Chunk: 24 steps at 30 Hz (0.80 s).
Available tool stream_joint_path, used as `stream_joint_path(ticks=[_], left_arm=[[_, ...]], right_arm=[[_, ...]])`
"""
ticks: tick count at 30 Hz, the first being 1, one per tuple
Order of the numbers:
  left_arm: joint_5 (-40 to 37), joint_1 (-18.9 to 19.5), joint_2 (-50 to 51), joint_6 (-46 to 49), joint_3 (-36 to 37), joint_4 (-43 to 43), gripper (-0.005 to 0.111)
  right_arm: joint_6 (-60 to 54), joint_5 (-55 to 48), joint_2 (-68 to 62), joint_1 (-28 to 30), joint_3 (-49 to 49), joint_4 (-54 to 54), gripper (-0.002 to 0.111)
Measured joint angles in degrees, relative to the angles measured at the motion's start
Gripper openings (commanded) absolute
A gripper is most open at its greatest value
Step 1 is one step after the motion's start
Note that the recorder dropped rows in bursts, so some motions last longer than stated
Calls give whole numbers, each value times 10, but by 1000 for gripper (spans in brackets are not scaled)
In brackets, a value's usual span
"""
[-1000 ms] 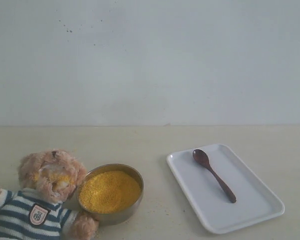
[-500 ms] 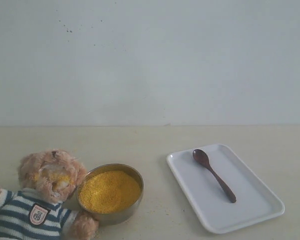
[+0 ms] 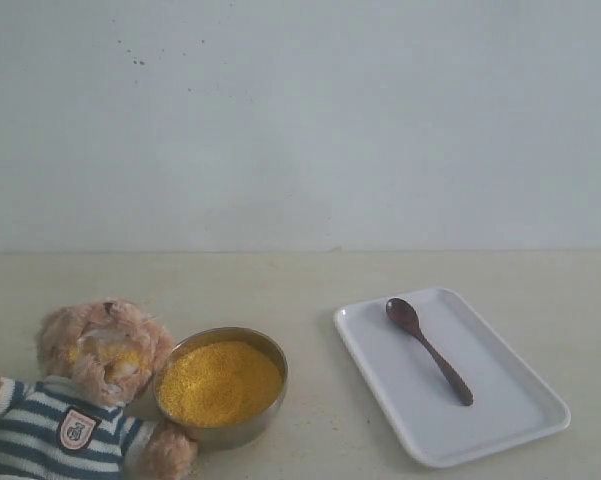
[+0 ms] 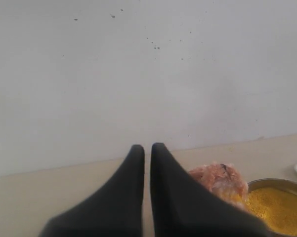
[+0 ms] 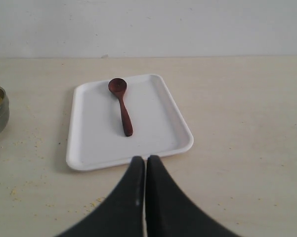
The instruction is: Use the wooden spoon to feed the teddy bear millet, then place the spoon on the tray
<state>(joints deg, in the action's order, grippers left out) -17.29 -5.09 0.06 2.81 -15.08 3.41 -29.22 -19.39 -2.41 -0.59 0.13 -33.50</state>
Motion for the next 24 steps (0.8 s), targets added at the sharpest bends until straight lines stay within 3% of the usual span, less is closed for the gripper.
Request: stream_joint_path(ticks=[9, 13, 18, 24], left_arm=[[157, 0, 0, -34, 141, 4, 4], [122, 0, 0, -54, 147, 4, 4], [19, 0, 0, -74, 149, 4, 4], [10, 0, 0, -80, 149, 4, 4]], right_arm=[[0, 0, 0, 0, 0, 0, 0], [0, 0, 0, 0, 0, 0, 0], [0, 0, 0, 0, 0, 0, 0], [0, 0, 0, 0, 0, 0, 0]])
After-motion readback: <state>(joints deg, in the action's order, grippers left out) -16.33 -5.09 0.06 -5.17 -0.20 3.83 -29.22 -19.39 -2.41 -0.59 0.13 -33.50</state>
